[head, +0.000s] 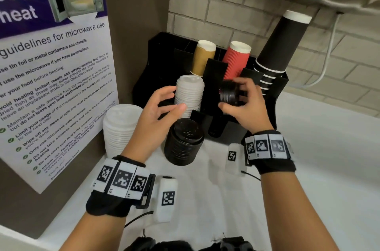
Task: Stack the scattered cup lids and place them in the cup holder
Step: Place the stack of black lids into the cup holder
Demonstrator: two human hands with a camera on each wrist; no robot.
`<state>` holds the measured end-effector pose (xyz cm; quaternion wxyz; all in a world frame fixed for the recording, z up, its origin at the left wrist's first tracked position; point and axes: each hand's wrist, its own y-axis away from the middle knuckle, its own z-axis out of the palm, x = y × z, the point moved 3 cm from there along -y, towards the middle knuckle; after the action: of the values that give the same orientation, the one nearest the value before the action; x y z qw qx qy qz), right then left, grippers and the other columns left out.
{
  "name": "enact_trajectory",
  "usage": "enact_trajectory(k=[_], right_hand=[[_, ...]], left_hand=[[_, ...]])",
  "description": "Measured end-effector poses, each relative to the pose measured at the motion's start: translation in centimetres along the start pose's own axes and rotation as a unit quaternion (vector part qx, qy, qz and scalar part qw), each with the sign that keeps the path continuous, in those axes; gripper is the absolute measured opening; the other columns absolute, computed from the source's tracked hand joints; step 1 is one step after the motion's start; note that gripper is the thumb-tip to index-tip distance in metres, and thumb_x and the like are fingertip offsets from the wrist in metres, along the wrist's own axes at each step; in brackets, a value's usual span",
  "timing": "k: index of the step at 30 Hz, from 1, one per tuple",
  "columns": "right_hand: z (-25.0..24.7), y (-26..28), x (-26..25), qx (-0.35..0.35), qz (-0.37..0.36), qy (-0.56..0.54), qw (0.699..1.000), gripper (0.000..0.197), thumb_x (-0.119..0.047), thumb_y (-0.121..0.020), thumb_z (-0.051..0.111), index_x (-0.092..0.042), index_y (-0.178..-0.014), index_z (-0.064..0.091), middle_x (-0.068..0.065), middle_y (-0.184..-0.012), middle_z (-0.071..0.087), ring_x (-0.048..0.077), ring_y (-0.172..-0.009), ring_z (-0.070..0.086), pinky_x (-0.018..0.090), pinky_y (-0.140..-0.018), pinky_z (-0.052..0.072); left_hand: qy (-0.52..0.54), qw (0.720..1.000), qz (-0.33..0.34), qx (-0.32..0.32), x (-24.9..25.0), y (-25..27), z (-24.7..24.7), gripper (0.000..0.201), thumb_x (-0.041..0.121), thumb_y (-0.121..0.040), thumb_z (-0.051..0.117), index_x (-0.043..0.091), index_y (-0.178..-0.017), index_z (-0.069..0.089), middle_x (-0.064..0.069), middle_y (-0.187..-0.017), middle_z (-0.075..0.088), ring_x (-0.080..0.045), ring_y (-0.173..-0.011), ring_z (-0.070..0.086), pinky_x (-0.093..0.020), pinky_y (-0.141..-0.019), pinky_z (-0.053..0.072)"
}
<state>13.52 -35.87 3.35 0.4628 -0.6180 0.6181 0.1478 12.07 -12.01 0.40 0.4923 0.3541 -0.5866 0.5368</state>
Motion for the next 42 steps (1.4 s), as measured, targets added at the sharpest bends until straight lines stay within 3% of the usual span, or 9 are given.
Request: enact_trajectory(k=[3,8,17,20,27,30,35,37,42], right_hand=[[0.8,-0.9,1.3,-0.078,-0.001,0.135,0.988,0.07,-0.02,-0.067,0.081,-0.029,-0.129,0.05,-0.001,-0.118,0.038,0.011,-0.098,0.051,0.018,-0.09,0.043],[2.4,-2.8,1.6,-0.195,0.014,0.307,0.931,0.08,-0.023,-0.065,0.081,-0.031,-0.135,0.043,0.006,-0.135,0.032,0.036,-0.119,0.044,0.051,-0.102,0.04],[5.8,-2.3,2.8,-0.309,-0.008,0.468,0.828,0.083,-0.03,-0.061,0.085,-0.017,-0.13,0.04,0.009,-0.125,0.043,0.031,-0.103,0.054,0.039,-0.077,0.051],[6.1,-2.1,3.6,-0.327,-0.024,0.537,0.777,0.094,-0.039,-0.062,0.083,-0.021,-0.141,0.035,0.007,-0.13,0.045,0.029,-0.117,0.048,0.041,-0.09,0.043],[6.0,-1.3,3.2,-0.329,-0.005,0.58,0.746,0.09,-0.038,-0.066,0.078,-0.023,-0.142,0.033,0.006,-0.13,0.048,0.027,-0.125,0.038,0.047,-0.106,0.026],[5.3,-0.8,2.1,-0.322,0.01,0.56,0.764,0.073,-0.031,-0.076,0.07,-0.02,-0.14,0.037,0.006,-0.125,0.054,0.027,-0.125,0.039,0.047,-0.108,0.024],[4.2,0.3,-2.1,-0.138,-0.073,0.225,0.962,0.027,-0.011,-0.085,0.06,-0.009,-0.112,0.058,0.012,-0.11,0.057,0.028,-0.102,0.054,0.041,-0.089,0.046],[5.4,1.8,-3.3,-0.168,-0.065,0.128,0.975,0.025,-0.024,-0.082,0.068,-0.012,-0.1,0.056,0.008,-0.102,0.055,0.022,-0.092,0.055,0.037,-0.083,0.047],[8.4,4.1,-2.6,-0.245,-0.016,0.166,0.955,0.054,-0.046,-0.067,0.079,-0.02,-0.097,0.042,-0.001,-0.102,0.041,0.019,-0.089,0.05,0.03,-0.074,0.045]], left_hand=[[-0.003,1.0,0.005,0.012,0.1,0.0,-0.2,0.041,0.044,-0.079,0.063,0.041,-0.119,0.055,0.014,-0.127,0.054,-0.001,-0.107,0.062,-0.036,-0.095,0.054],[0.003,1.0,0.002,0.012,0.1,0.0,-0.1,0.033,0.044,-0.083,0.064,0.038,-0.114,0.058,0.014,-0.123,0.056,-0.005,-0.105,0.063,-0.031,-0.088,0.055],[-0.003,1.0,0.001,0.024,0.1,0.4,-0.5,0.027,0.043,-0.082,0.062,0.041,-0.109,0.061,0.014,-0.122,0.057,-0.004,-0.103,0.063,-0.028,-0.086,0.055],[0.001,1.0,0.004,0.022,0.2,0.5,-0.4,0.027,0.045,-0.084,0.063,0.039,-0.11,0.06,0.013,-0.123,0.057,-0.003,-0.101,0.063,-0.029,-0.086,0.054],[0.005,0.999,0.003,0.039,0.5,0.8,-0.8,0.034,0.043,-0.077,0.059,0.034,-0.11,0.06,0.011,-0.122,0.056,-0.003,-0.099,0.062,-0.028,-0.086,0.054],[0.005,0.999,0.0,0.048,0.5,0.7,-0.8,0.026,0.036,-0.084,0.061,0.033,-0.11,0.061,0.012,-0.12,0.056,-0.004,-0.099,0.063,-0.028,-0.087,0.055],[0.002,0.998,-0.004,0.062,0.1,0.9,-1.1,0.02,0.026,-0.091,0.061,0.033,-0.11,0.061,0.013,-0.12,0.057,-0.007,-0.102,0.063,-0.028,-0.086,0.055],[0.002,0.998,-0.004,0.063,0.1,1.0,-1.1,0.021,0.022,-0.093,0.061,0.032,-0.11,0.061,0.012,-0.119,0.057,-0.006,-0.1,0.064,-0.028,-0.086,0.055],[0.0,0.998,0.0,0.063,0.2,1.0,-1.2,0.021,0.017,-0.094,0.06,0.031,-0.11,0.061,0.01,-0.118,0.057,-0.004,-0.096,0.064,-0.028,-0.085,0.055]])
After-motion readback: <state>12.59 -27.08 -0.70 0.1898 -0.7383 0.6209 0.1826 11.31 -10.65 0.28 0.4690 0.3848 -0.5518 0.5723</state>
